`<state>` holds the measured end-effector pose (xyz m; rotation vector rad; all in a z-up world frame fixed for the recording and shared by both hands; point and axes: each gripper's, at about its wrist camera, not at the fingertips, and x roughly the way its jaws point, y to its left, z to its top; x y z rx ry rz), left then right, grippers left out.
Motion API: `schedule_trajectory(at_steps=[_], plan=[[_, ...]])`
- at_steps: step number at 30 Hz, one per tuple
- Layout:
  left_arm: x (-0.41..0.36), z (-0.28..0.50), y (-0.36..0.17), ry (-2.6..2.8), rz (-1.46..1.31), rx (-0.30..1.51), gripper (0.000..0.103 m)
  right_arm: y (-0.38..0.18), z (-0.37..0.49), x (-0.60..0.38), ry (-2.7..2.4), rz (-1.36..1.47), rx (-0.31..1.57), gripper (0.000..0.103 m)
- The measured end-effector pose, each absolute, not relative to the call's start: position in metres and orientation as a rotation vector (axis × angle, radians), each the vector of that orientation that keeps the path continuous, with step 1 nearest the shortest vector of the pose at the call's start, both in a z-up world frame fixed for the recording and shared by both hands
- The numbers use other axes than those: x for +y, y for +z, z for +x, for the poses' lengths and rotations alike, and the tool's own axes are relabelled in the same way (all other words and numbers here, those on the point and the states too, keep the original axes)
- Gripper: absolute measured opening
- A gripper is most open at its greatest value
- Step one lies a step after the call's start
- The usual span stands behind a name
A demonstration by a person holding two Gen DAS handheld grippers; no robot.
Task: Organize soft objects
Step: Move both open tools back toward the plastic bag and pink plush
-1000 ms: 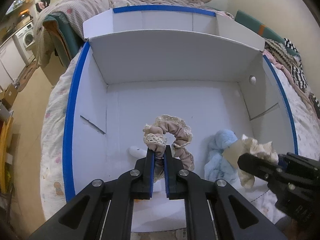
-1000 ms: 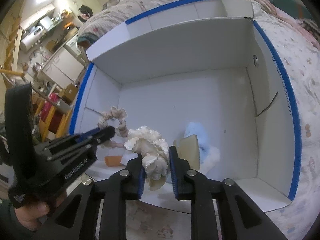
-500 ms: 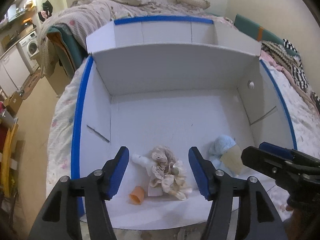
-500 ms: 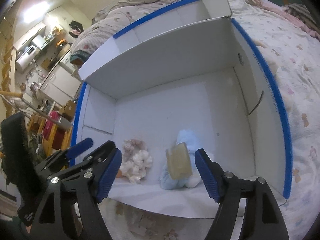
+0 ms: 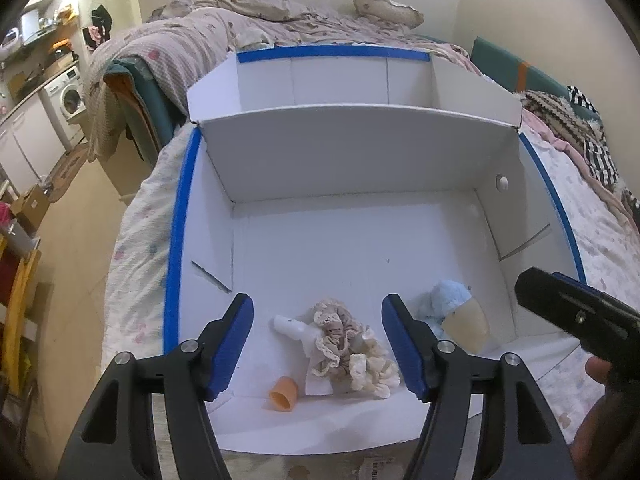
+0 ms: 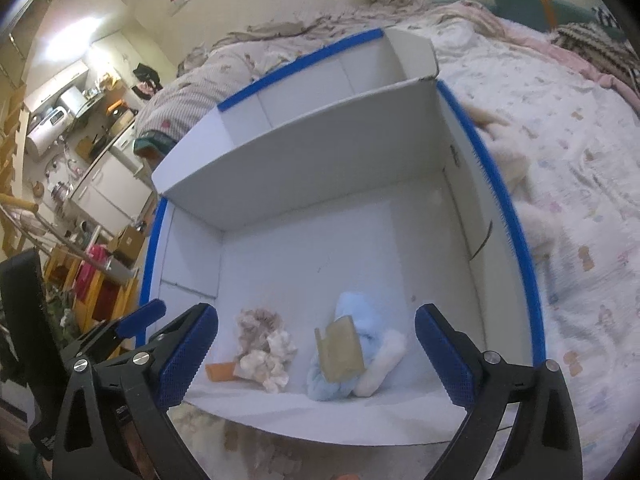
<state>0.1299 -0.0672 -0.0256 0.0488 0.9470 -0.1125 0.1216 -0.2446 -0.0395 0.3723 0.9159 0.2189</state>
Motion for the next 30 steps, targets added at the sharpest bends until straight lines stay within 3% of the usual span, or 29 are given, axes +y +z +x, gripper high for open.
schedule_trajectory(at_steps=[7,30], plan=[[-0.055,0.125,-0.008,-0.1,0.001,0.925,0.064,-0.04,0.121,-0.246,0.211,0.503,0.902,0.103],[0.005,0.049,-0.017,-0.007,-0.031,0.997,0.064,-0.035,0.056,-0.235,0.251,0.383,0.937,0.103]])
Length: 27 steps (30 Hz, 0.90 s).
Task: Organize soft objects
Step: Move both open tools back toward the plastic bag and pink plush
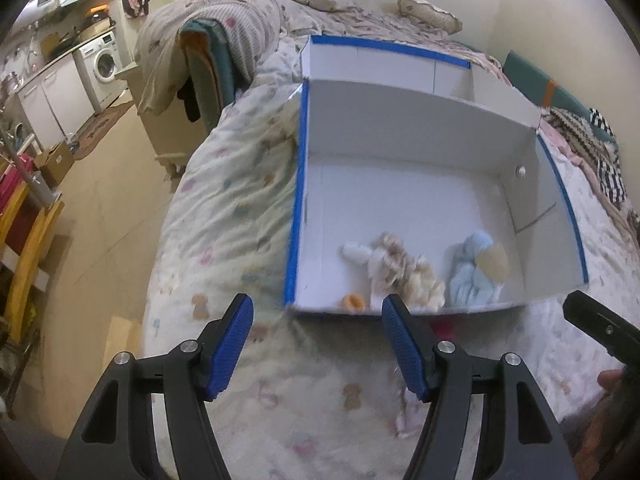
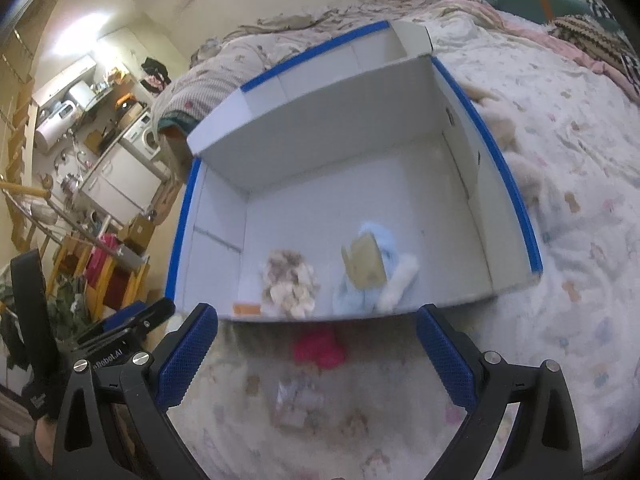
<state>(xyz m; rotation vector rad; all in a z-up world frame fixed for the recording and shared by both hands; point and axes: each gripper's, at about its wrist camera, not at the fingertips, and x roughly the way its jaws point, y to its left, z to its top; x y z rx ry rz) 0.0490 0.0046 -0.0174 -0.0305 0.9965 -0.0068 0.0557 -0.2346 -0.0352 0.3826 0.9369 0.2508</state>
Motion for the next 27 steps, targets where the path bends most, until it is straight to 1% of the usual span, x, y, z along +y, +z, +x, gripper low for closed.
schedule_trajectory(at_steps=[7,14,21,27], plan=[[0.016,0.036,-0.037,0.006,-0.044,1.074,0.064,-0.048,0.039,-0.235,0.25,0.326,0.986,0.103],[0.012,0.046,-0.069,-0.032,-0.127,1.22,0.064,-0.066,0.046,-0.24,0.188,0.341,1.049,0.103],[-0.032,0.051,-0.1,-0.161,-0.137,1.317,0.064,-0.074,0.049,-0.242,0.15,0.324,1.077,0.103],[-0.066,0.049,-0.114,-0.244,-0.097,1.335,0.064,-0.084,0.051,-0.25,0.091,0.3,1.124,0.103]])
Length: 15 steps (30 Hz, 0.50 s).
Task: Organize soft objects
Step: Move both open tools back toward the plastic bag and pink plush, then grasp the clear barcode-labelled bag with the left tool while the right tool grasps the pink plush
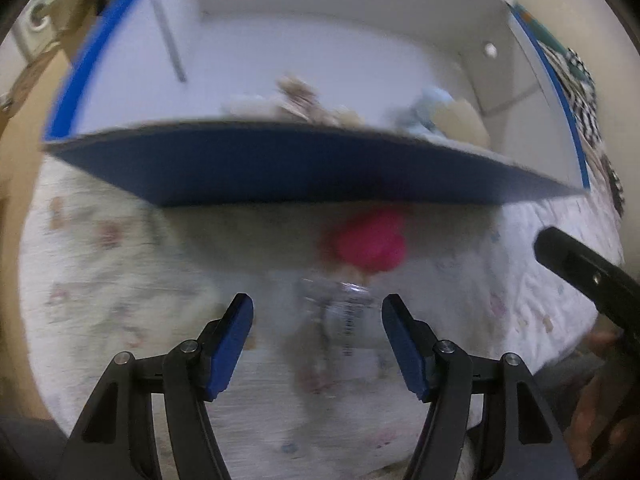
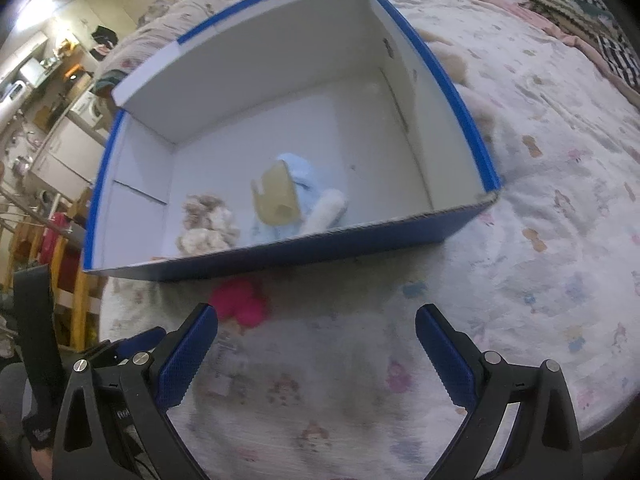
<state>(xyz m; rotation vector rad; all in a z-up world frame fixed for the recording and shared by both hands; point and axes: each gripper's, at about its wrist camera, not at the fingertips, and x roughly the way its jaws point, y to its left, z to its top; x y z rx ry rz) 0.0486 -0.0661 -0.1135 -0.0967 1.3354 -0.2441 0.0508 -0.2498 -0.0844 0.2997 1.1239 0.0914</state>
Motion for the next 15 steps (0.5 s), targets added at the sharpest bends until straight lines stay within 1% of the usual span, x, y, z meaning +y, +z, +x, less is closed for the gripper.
schedule_trajectory(at_steps=[4,13,14,15], plan=[[-0.08,0.046,-0.129,-0.275,-0.056,1.378,0.064,-0.089,0.05,-0.257,0.065,0.303,1.147,0.103],[-0.101,0.048,-0.143,-0.299,0.007,1.398,0.064,-0.092,0.055,-0.256,0.064,0.282,1.164,0.103],[-0.105,0.046,-0.144,-0.299,0.033,1.394,0.063,-0.092,0.056,-0.255,0.064,0.274,1.167,0.103],[-0.107,0.045,-0.143,-0.3,0.044,1.389,0.056,-0.093,0.056,-0.254,0.064,0.27,1.169,0.103]])
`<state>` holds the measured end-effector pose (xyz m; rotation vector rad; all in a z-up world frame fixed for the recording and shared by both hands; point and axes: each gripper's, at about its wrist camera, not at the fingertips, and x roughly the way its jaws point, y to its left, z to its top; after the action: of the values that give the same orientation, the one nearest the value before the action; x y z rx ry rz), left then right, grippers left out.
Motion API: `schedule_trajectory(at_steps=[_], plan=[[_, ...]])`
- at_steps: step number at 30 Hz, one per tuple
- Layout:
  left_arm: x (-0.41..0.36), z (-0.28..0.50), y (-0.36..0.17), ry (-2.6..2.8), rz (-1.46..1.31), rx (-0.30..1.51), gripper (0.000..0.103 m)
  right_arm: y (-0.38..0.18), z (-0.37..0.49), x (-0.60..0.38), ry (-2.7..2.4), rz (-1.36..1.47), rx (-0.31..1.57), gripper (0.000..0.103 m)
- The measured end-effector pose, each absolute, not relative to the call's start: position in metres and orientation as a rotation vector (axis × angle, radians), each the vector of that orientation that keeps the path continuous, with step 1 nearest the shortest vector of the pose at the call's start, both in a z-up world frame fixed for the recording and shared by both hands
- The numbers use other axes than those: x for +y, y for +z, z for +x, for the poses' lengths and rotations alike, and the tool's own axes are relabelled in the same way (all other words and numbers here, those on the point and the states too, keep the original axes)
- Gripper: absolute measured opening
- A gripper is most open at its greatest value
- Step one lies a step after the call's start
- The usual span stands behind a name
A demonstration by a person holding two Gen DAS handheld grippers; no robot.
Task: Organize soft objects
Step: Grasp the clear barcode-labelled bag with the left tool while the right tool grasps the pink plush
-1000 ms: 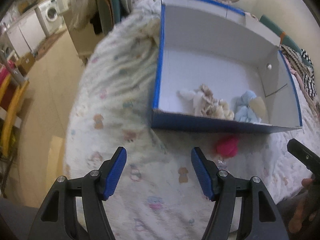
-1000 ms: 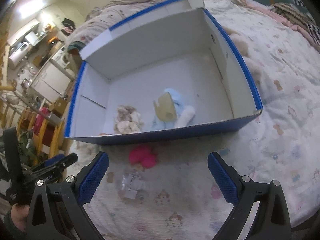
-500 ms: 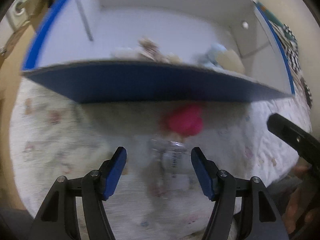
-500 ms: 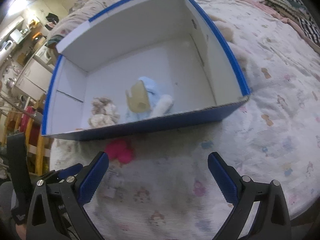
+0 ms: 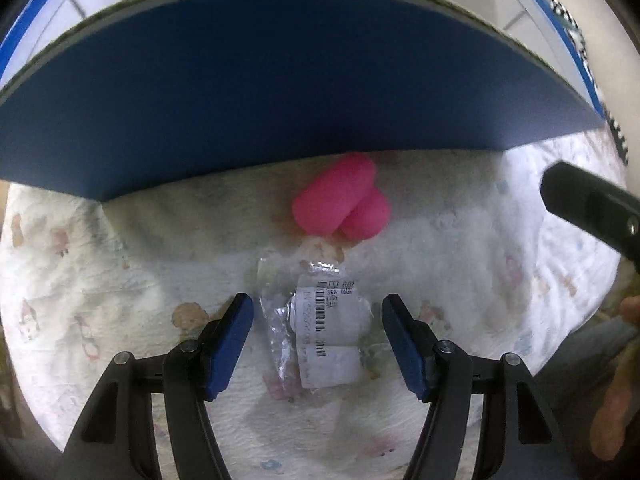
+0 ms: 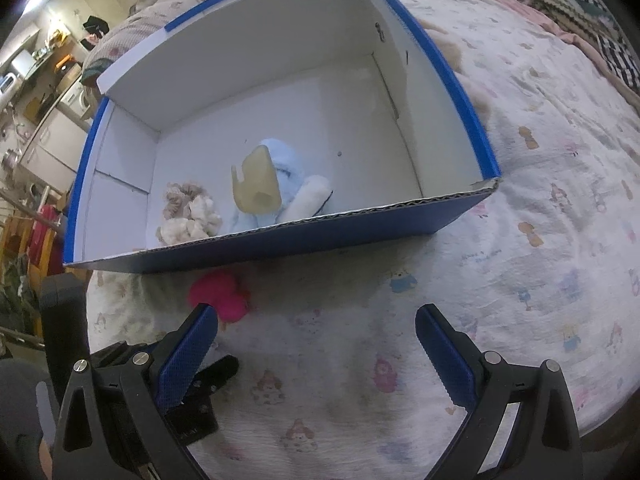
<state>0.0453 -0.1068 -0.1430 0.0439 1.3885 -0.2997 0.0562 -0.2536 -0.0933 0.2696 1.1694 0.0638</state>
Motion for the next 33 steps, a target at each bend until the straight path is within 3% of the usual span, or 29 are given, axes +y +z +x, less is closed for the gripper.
schedule_trajectory(at_steps=[2,4,25,33], plan=[[-0.112,0.044,-0.141,-0.313,0.057,1.384,0.04,-0.094,0.058,-0.253,0.065,0.265,1.176,0.103],[-0.112,0.044,-0.14,-0.316,0.052,1.383,0.035,-0.095,0.059,-0.252,0.066,0.264,1.179,0.103],[-0.012,0.029,-0.082,-0.038,-0.041,1.278,0.035,-0.115,0.086,-0.164,0.26,0.121,1.224,0.103],[0.023,0.039,-0.088,0.017,-0.11,1.281,0.035,-0.138,0.101,-0.128,0.276,0.028,1.251,0.103]])
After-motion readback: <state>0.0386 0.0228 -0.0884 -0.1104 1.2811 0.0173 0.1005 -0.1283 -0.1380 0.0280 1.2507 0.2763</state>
